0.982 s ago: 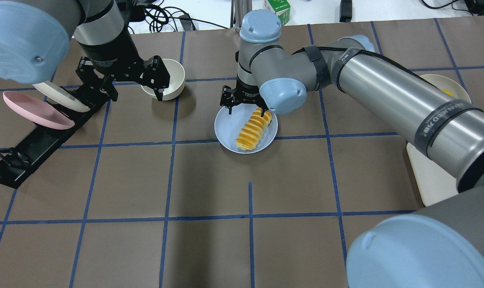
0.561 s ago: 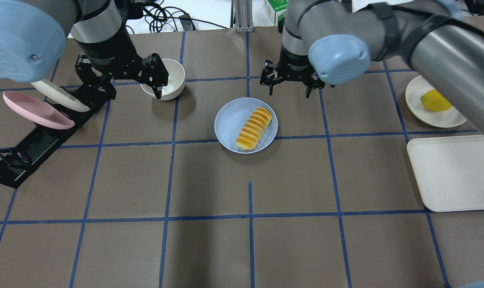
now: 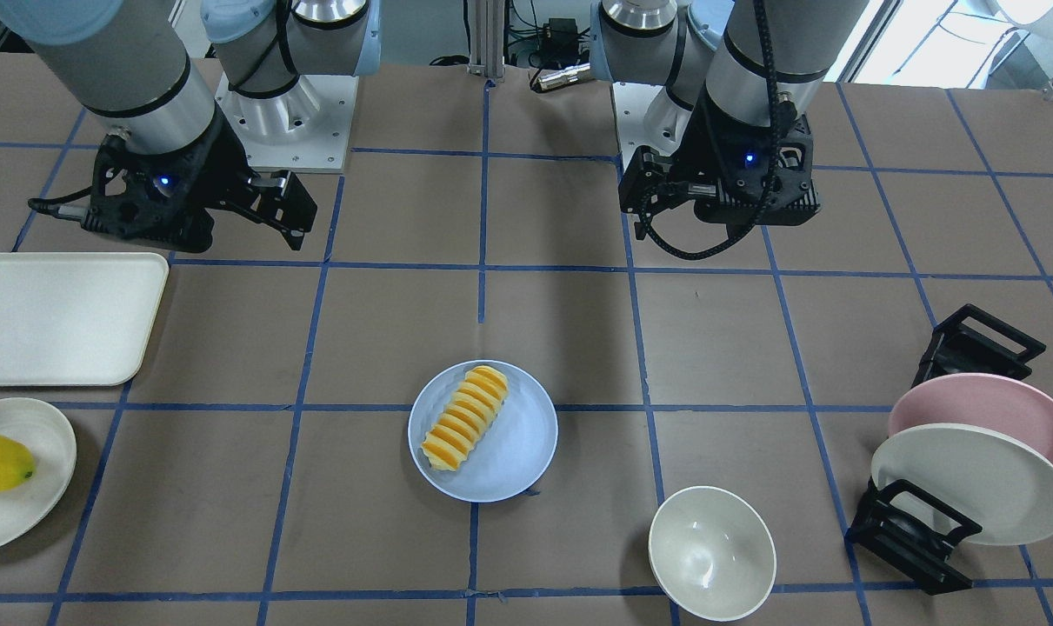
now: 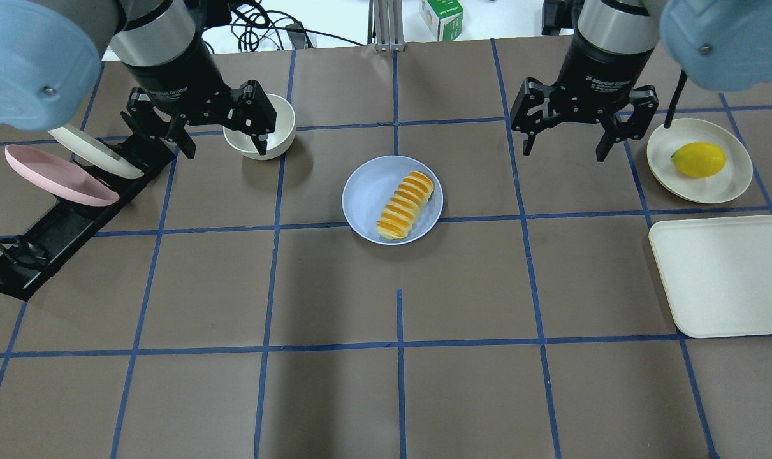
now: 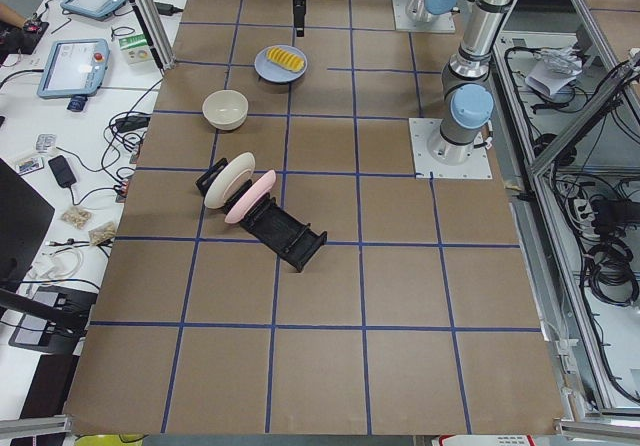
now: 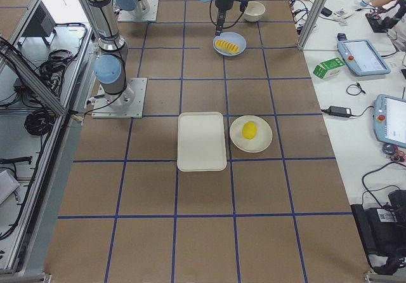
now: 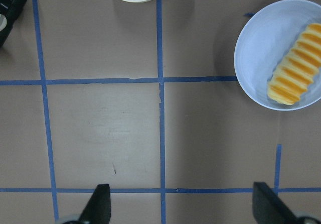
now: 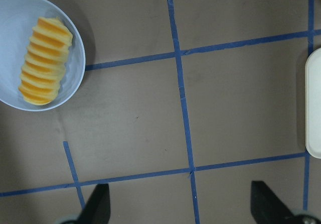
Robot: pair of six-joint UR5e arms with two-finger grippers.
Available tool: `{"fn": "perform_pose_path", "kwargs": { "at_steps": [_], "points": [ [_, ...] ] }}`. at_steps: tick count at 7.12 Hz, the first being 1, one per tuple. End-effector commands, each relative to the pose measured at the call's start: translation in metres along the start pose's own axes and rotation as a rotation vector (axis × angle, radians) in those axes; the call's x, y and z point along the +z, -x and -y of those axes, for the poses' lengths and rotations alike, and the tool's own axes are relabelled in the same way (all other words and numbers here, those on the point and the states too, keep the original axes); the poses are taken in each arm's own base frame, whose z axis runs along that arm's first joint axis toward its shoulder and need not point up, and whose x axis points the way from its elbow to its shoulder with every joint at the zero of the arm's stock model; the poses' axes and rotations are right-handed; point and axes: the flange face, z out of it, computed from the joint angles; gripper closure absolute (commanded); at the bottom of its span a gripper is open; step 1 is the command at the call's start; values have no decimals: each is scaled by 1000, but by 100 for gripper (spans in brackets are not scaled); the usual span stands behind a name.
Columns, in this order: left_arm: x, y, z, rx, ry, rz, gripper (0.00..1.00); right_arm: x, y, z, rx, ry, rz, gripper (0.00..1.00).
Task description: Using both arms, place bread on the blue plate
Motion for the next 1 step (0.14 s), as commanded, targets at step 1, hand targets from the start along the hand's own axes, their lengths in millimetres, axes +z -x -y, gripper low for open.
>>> {"fn": "perform_pose_path", "kwargs": {
  "at_steps": [1],
  "points": [
    [0,0,-3,-3,2,-4,0,-11,-6,-12,-22,0,0,0]
  ]
}}
